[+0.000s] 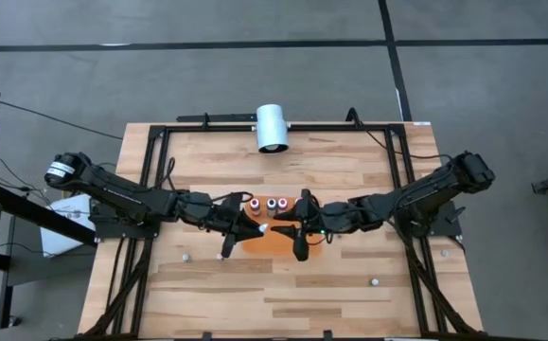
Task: Pick & Place food coloring
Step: Put the small black food coloring into the orange bin
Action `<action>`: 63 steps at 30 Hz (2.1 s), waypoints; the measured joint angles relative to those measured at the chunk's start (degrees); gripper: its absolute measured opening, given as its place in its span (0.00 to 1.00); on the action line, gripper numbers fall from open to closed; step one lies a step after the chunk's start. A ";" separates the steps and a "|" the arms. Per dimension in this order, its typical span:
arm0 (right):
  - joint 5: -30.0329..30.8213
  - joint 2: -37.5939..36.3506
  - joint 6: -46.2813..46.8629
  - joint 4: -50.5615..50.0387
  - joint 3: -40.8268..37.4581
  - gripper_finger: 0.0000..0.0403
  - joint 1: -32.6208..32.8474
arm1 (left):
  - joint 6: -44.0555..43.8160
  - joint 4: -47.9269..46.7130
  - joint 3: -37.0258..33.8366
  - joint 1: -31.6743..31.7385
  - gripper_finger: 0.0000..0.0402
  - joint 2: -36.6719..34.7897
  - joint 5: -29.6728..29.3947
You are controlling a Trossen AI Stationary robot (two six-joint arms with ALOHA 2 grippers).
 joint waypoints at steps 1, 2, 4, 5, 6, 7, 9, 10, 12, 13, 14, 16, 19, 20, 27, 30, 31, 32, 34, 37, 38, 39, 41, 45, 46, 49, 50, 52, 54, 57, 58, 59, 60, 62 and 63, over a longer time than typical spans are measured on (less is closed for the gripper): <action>-0.06 0.00 0.00 0.01 0.00 0.33 0.00 | 0.04 0.07 0.10 0.00 0.18 0.00 0.00; -0.08 -0.02 0.00 -0.07 0.00 0.33 -0.02 | 0.05 0.15 0.16 0.00 0.18 0.00 0.00; -0.08 -0.35 0.00 -0.20 0.00 0.34 0.00 | 0.05 0.08 0.14 0.00 0.18 -0.12 0.01; -0.08 -0.44 0.10 -0.06 0.03 0.35 -0.08 | 0.03 0.23 0.15 0.00 0.18 -0.15 0.01; -0.08 -0.46 0.48 0.00 0.04 0.36 -0.21 | 0.05 0.26 0.16 0.00 0.18 -0.16 0.02; -0.08 -0.45 0.88 -0.10 0.04 0.37 -0.30 | 0.03 0.23 0.16 0.00 0.18 -0.15 0.02; -0.14 -0.42 1.80 -0.16 0.04 0.40 -0.68 | 0.01 0.24 0.16 -0.02 0.18 -0.16 0.03; -0.25 -0.42 2.09 -0.10 0.04 0.42 -0.90 | 0.01 0.40 0.16 -0.02 0.18 -0.15 0.04; -0.64 -0.42 3.14 -0.03 0.04 0.45 -1.42 | 0.01 1.42 0.15 -0.02 0.18 -0.16 0.34; -1.24 -0.42 3.56 0.01 0.04 0.47 -1.77 | 0.01 2.31 0.14 -0.02 0.18 -0.16 0.77; -1.88 -0.42 3.96 0.26 0.04 0.49 -2.12 | 0.01 3.00 0.16 -0.04 0.18 -0.17 1.17; -3.05 -0.42 4.62 0.41 0.04 0.52 -2.59 | 0.05 3.27 0.16 -0.04 0.18 -0.20 1.37; -4.21 -0.42 5.00 0.76 0.04 0.56 -3.12 | 0.31 3.62 0.16 -0.04 0.18 -0.20 1.44; -4.36 -0.42 4.98 1.16 0.04 0.56 -3.29 | 0.37 3.72 0.16 -0.04 0.18 -0.21 1.46; -4.34 -0.42 4.98 3.05 0.02 0.56 -3.26 | 0.49 5.43 0.16 -0.09 0.18 -0.26 1.84; -4.36 -0.42 4.98 3.49 0.02 0.53 -3.23 | 0.73 5.50 0.16 -0.09 0.18 -0.26 1.74; -4.35 -0.42 4.98 3.71 0.00 0.53 -3.23 | 0.75 5.55 0.16 -0.09 0.18 -0.26 1.70; -4.36 -0.42 4.98 3.93 0.00 0.52 -3.23 | 0.75 5.66 0.16 -0.09 0.18 -0.26 1.61; -4.36 -0.42 4.98 4.02 0.00 0.51 -3.23 | 0.74 5.70 0.16 -0.09 0.18 -0.23 1.48; -4.36 -0.39 4.98 4.08 0.00 0.50 -3.23 | 0.73 5.68 0.16 -0.09 0.18 -0.20 1.35; -4.36 -0.39 4.98 4.13 0.00 0.50 -3.26 | 0.73 5.70 0.16 -0.09 0.18 -0.20 1.22; -4.39 -0.39 4.98 4.15 0.00 0.49 -3.26 | 0.71 5.63 0.16 -0.09 0.18 -0.20 0.94; -4.92 -0.39 4.98 4.13 0.00 0.49 -3.26 | 0.73 5.29 0.16 -0.09 0.18 -0.17 0.30; -6.32 -0.37 5.12 4.10 0.00 0.50 -3.28 | 0.73 5.21 0.16 0.01 0.18 -0.17 0.00; -6.55 -0.37 5.40 4.08 0.00 0.51 -3.30 | 0.73 5.16 0.16 0.01 0.18 -0.16 0.01; -6.80 -0.37 6.55 4.06 0.00 0.53 -3.30 | 0.73 5.20 0.18 0.02 0.18 -0.15 0.02; -6.91 -0.37 6.71 4.06 0.00 0.53 -3.30 | 0.71 5.20 0.18 0.02 0.18 -0.15 0.03; -6.92 -0.37 6.99 4.04 0.00 0.54 -3.30 | 0.73 5.15 0.18 0.02 0.18 -0.15 0.02; -7.10 -0.37 7.02 4.04 0.00 0.55 -3.24 | 0.80 5.16 0.18 0.02 0.18 -0.13 0.02; -7.23 -0.62 7.27 3.53 0.00 0.57 -3.21 | 0.80 5.18 0.18 0.04 0.18 -0.13 0.02; -7.39 -0.67 7.84 3.22 0.00 0.57 -3.21 | 0.80 5.15 0.18 0.04 0.18 -0.13 0.04; -7.79 -0.68 8.04 2.82 0.02 0.57 -3.21 | 0.78 5.06 0.18 0.03 0.18 -0.13 0.04; -8.54 -0.68 8.09 2.62 0.02 0.57 -3.21 | 0.79 4.86 0.18 0.02 0.18 -0.07 0.07; -10.90 -0.68 8.18 2.86 0.07 0.57 -3.20 | 0.75 4.64 0.18 0.04 0.18 -0.04 -0.68; -12.03 -0.73 8.24 2.92 0.15 0.57 -3.14 | 0.75 4.62 0.18 0.19 0.18 -0.01 -1.13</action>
